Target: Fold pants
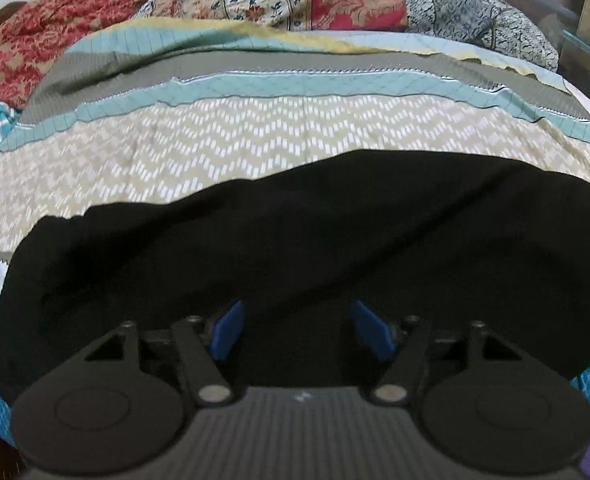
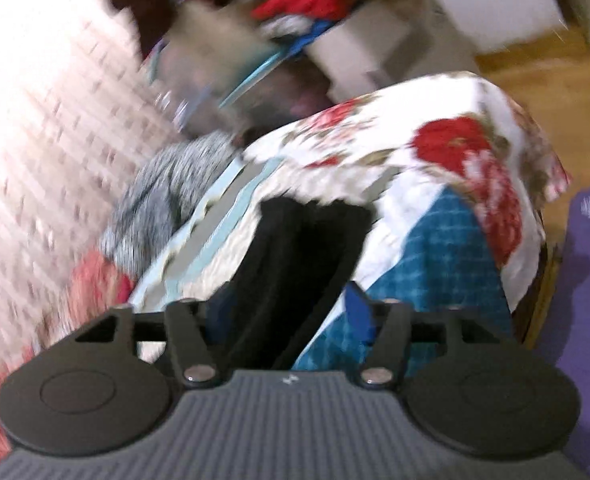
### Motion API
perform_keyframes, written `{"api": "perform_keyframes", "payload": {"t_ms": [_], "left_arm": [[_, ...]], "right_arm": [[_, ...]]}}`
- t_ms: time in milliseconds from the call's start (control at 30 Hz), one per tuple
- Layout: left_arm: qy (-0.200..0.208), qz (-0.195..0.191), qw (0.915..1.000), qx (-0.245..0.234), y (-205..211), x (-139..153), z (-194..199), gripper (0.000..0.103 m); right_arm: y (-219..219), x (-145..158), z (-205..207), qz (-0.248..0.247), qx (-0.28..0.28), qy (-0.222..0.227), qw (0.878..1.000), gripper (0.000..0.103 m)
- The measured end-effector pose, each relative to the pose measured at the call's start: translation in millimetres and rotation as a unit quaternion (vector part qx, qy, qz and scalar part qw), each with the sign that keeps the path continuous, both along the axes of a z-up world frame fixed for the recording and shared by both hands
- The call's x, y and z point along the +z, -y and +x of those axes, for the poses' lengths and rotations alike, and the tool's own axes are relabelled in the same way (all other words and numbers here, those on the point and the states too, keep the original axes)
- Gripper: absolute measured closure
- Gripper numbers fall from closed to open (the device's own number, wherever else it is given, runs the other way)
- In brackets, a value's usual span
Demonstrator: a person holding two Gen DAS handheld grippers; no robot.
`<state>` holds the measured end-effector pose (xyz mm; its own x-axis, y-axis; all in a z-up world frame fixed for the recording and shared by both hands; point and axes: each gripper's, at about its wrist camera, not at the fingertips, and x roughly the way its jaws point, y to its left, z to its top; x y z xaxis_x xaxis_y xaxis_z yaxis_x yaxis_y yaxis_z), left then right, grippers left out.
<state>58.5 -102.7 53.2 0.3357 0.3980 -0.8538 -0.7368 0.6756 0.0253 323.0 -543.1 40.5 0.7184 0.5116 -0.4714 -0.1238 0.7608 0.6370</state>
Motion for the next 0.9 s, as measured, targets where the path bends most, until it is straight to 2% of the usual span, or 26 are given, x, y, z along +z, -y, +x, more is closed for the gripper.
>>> {"api": "perform_keyframes", "payload": {"t_ms": [67, 200, 333, 433, 533, 567, 600, 733, 833, 867, 900], "left_arm": [[-0.002, -0.002, 1.0000, 0.000, 0, -1, 2, 0.033], [-0.007, -0.006, 1.0000, -0.004, 1, -2, 5, 0.032], [-0.009, -0.006, 0.9999, -0.006, 1, -2, 7, 0.031], [-0.013, -0.009, 0.9999, -0.002, 0, -4, 8, 0.031], [-0.015, -0.011, 0.9998, 0.000, 0, -4, 9, 0.031], [-0.015, -0.011, 0.9998, 0.000, 0, -4, 9, 0.031], [-0.015, -0.012, 0.9998, 0.000, 0, -4, 9, 0.031], [-0.010, -0.018, 0.9998, 0.002, -2, -5, 8, 0.029], [-0.007, -0.020, 0.9998, 0.003, -2, -4, 5, 0.029], [-0.006, -0.021, 0.9998, 0.004, -3, -4, 4, 0.029], [-0.005, -0.021, 0.9997, 0.006, -4, -4, 3, 0.029]], "right_arm": [[7, -1, 10, 0.020, -0.012, -0.004, 1.000, 0.016], [-3, -1, 32, -0.016, -0.014, 0.009, 1.000, 0.016], [-7, -14, 53, -0.030, -0.005, -0.024, 0.999, 0.016], [-11, -22, 60, -0.048, -0.004, -0.022, 0.999, 0.015], [-14, -19, 67, -0.060, 0.003, -0.007, 0.998, 0.019], [-16, -17, 69, -0.065, 0.009, -0.004, 0.998, 0.030], [-19, -15, 73, -0.065, 0.022, -0.003, 0.998, 0.035], [-23, -17, 81, -0.069, 0.030, -0.017, 0.997, 0.030], [-14, -29, 84, -0.031, 0.015, -0.034, 0.999, 0.028], [-14, -27, 83, -0.027, 0.013, -0.034, 0.999, 0.039], [-15, -25, 82, -0.032, 0.017, -0.033, 0.999, 0.068]]}}
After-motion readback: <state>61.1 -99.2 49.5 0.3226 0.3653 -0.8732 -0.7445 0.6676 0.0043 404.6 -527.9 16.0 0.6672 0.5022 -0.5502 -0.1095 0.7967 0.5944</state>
